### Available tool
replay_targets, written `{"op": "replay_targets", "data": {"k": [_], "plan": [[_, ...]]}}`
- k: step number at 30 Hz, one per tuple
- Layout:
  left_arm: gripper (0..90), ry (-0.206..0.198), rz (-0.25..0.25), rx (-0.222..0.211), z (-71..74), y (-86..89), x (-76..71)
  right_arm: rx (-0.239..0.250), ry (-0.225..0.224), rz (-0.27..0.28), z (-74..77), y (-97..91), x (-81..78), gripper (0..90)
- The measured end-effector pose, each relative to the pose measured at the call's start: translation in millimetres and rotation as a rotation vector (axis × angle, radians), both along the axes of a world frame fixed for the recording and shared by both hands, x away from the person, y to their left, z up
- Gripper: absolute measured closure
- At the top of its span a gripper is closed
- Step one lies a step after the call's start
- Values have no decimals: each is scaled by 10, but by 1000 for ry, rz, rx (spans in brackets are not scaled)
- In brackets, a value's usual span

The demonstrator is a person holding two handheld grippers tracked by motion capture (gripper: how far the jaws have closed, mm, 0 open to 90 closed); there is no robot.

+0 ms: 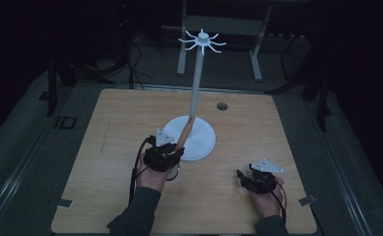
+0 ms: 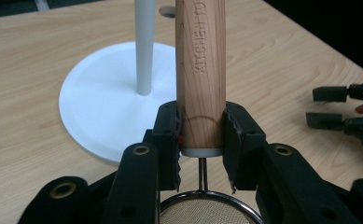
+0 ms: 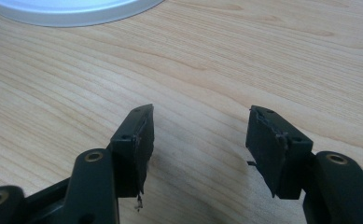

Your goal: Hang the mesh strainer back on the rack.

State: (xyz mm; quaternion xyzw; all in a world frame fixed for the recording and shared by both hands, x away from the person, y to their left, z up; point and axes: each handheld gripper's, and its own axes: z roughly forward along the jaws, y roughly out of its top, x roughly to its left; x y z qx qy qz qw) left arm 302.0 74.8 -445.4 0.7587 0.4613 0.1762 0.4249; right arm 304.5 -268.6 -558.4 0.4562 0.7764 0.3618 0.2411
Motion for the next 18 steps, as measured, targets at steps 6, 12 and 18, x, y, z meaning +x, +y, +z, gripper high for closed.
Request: {"op": "replay_targets", "data": {"k": [6, 12, 18], "plan": [[691, -31, 18, -25, 37, 16, -7, 0, 0, 0, 0, 0, -1, 413], [691, -58, 30, -44, 88, 18, -13, -1, -2, 1, 0, 0, 1, 414], [691, -84, 45, -63, 138, 32, -14, 0, -3, 0, -1, 0, 1, 413]]}}
